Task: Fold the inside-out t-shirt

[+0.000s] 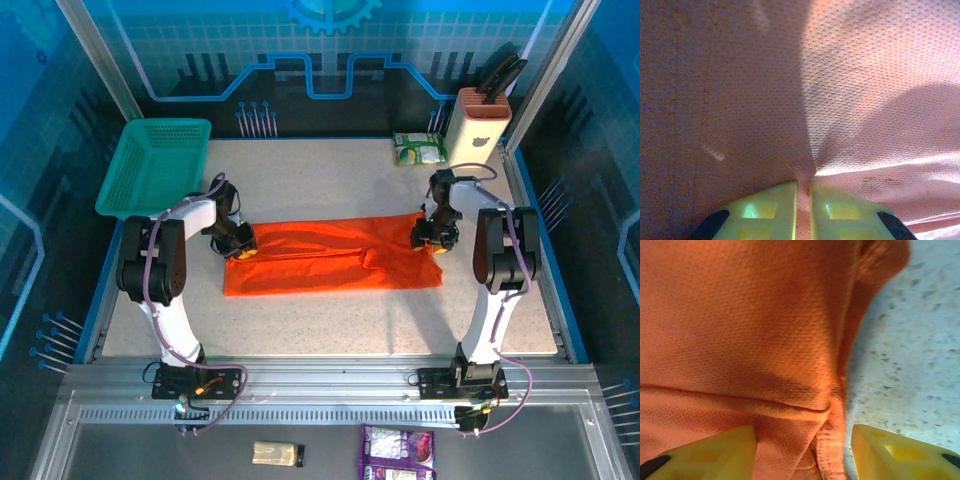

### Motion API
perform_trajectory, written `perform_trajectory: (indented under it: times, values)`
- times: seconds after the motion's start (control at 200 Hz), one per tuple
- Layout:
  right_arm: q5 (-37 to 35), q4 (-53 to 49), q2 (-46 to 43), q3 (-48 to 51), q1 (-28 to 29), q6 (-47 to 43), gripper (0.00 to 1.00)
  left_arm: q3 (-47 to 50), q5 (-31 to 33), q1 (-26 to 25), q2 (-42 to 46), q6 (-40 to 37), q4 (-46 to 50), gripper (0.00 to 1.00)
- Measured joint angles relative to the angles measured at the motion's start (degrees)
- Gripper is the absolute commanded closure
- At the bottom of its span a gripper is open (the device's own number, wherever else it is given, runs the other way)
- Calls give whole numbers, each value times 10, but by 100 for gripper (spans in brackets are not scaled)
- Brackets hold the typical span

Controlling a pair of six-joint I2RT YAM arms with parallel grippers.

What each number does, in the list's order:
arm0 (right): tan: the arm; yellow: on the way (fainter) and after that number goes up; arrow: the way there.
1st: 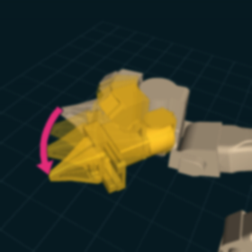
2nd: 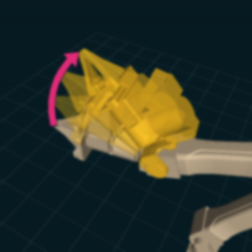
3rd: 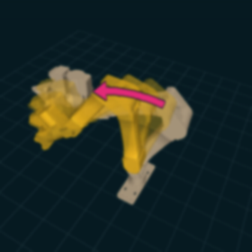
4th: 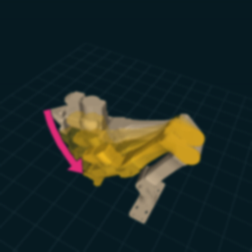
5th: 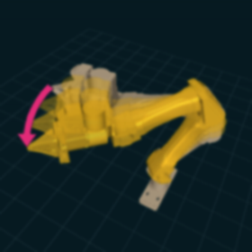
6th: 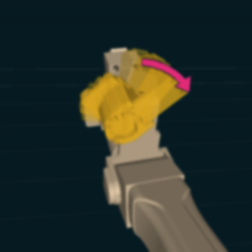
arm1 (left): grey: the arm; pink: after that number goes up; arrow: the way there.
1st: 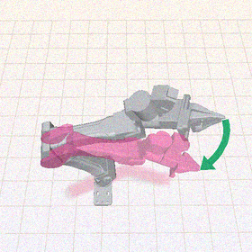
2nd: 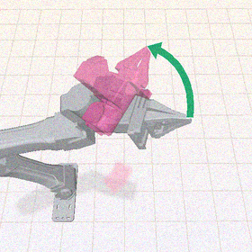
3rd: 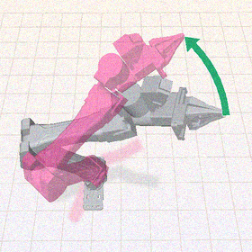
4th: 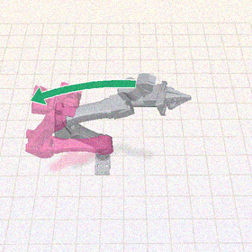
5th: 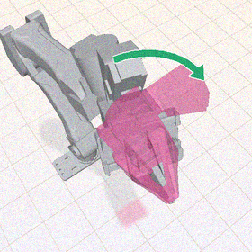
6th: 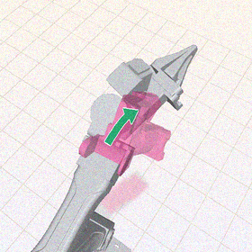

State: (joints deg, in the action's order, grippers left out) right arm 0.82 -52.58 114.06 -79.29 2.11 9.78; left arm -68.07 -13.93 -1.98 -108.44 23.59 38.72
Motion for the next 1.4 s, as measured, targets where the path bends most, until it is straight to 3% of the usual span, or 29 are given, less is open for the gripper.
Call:
perform_trajectory:
  times: [0.23,0.505,0.6,0.785,1.056,1.401]
  values:
    - [-19,-4,7,-2,5,4,63,0,0,0,0,0,0,85]
    - [-3,-5,9,-3,6,8,94,0,0,0,1,0,0,83]
    - [-2,-8,9,-5,5,9,100,0,4,0,5,0,2,82]
    - [-9,-32,9,-12,-7,2,100,-17,27,3,42,-2,32,80]
    - [-76,-81,6,-47,-51,-13,100,-31,35,9,67,-17,52,88]
    - [-165,-120,-6,-100,-84,-23,100,-2,-45,-21,23,3,9,91]
